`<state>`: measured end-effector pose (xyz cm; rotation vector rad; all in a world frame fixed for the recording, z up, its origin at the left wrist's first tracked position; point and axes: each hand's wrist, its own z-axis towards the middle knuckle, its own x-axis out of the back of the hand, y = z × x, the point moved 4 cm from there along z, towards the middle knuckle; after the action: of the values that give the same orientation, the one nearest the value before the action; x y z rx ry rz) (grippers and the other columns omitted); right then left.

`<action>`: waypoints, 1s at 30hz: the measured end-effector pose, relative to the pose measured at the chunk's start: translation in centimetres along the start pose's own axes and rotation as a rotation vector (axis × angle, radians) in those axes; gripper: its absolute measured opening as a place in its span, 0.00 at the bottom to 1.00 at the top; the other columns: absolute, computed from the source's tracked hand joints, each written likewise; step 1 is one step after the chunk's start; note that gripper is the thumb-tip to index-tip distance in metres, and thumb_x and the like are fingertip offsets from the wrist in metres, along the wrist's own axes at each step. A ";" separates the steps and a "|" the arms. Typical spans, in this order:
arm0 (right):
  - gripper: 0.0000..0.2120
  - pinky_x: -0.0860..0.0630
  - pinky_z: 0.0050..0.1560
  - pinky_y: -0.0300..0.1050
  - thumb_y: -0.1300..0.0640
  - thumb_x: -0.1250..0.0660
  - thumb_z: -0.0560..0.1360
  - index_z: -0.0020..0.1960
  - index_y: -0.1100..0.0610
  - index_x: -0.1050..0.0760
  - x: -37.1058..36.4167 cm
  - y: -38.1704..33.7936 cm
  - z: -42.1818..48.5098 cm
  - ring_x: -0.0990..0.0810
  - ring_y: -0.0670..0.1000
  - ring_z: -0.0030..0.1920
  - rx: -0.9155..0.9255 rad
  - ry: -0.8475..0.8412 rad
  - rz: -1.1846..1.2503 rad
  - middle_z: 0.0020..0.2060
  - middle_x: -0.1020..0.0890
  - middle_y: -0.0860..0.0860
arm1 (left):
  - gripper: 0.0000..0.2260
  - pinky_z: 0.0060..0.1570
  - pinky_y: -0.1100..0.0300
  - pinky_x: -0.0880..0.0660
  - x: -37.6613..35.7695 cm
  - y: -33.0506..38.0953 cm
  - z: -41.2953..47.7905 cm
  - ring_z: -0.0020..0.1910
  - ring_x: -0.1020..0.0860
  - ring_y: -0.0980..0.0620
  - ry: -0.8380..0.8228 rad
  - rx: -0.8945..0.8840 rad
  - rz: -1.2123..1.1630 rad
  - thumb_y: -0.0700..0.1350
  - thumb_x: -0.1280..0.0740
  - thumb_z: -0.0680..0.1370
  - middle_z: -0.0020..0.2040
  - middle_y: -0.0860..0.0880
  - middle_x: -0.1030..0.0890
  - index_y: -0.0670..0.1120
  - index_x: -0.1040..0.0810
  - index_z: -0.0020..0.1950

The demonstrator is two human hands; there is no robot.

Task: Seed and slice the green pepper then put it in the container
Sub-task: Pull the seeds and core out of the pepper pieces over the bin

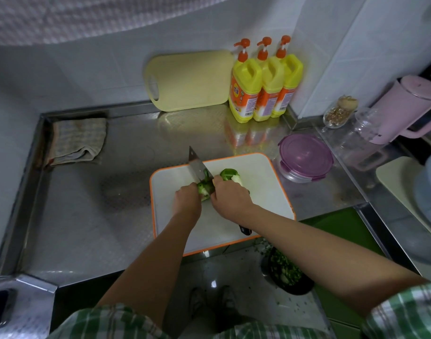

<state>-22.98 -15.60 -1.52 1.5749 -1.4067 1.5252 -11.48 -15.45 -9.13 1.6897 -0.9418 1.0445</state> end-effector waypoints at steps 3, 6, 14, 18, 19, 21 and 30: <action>0.12 0.34 0.42 0.47 0.57 0.44 0.80 0.61 0.61 0.33 -0.1 0.1 -0.2 0.22 0.62 0.54 0.005 -0.003 -0.010 0.54 0.21 0.60 | 0.09 0.51 0.50 0.27 0.0 0.0 0.1 0.56 0.22 0.39 0.006 0.004 0.006 0.42 0.39 0.81 0.56 0.39 0.20 0.41 0.25 0.59; 0.12 0.34 0.42 0.47 0.58 0.44 0.79 0.62 0.61 0.33 -0.3 0.1 0.3 0.22 0.62 0.55 -0.021 -0.004 -0.006 0.55 0.21 0.60 | 0.09 0.52 0.50 0.27 -0.2 0.3 0.2 0.55 0.22 0.39 0.011 -0.004 0.021 0.41 0.41 0.82 0.55 0.39 0.20 0.41 0.25 0.59; 0.13 0.34 0.43 0.47 0.58 0.44 0.80 0.63 0.61 0.33 -0.4 -0.1 0.3 0.22 0.60 0.56 -0.032 -0.037 -0.011 0.56 0.22 0.59 | 0.10 0.51 0.51 0.26 -0.2 0.0 0.4 0.55 0.21 0.39 0.018 -0.008 0.031 0.41 0.41 0.81 0.55 0.40 0.19 0.41 0.23 0.58; 0.12 0.33 0.43 0.47 0.58 0.42 0.80 0.61 0.61 0.33 -0.4 -0.4 1.0 0.22 0.60 0.56 -0.047 -0.054 -0.009 0.56 0.22 0.59 | 0.10 0.50 0.51 0.26 -0.3 0.2 0.1 0.54 0.21 0.39 0.030 -0.019 0.039 0.40 0.42 0.82 0.54 0.40 0.19 0.41 0.24 0.58; 0.12 0.33 0.43 0.47 0.58 0.42 0.79 0.61 0.61 0.33 -0.5 -0.6 1.2 0.22 0.60 0.55 -0.049 -0.058 -0.008 0.56 0.22 0.59 | 0.10 0.50 0.51 0.26 -0.3 0.2 0.1 0.54 0.21 0.39 0.032 -0.019 0.047 0.40 0.42 0.81 0.54 0.40 0.19 0.41 0.24 0.58; 0.12 0.32 0.42 0.47 0.58 0.42 0.79 0.61 0.61 0.33 -0.7 -0.7 1.4 0.22 0.60 0.55 -0.050 -0.059 -0.014 0.55 0.22 0.59 | 0.10 0.50 0.51 0.25 -0.3 0.0 0.3 0.53 0.21 0.39 0.032 -0.018 0.055 0.39 0.42 0.81 0.54 0.40 0.19 0.41 0.24 0.58; 0.12 0.32 0.44 0.46 0.60 0.42 0.79 0.61 0.62 0.32 -0.6 -0.8 1.7 0.22 0.59 0.56 -0.065 -0.095 -0.042 0.56 0.22 0.59 | 0.09 0.48 0.49 0.25 -0.4 -0.1 0.3 0.53 0.21 0.38 0.035 -0.019 0.040 0.38 0.41 0.81 0.53 0.39 0.19 0.41 0.24 0.57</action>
<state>-21.48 -16.68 -2.18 1.6458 -1.4505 1.3827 -11.43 -15.68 -9.62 1.6380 -0.9636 1.0857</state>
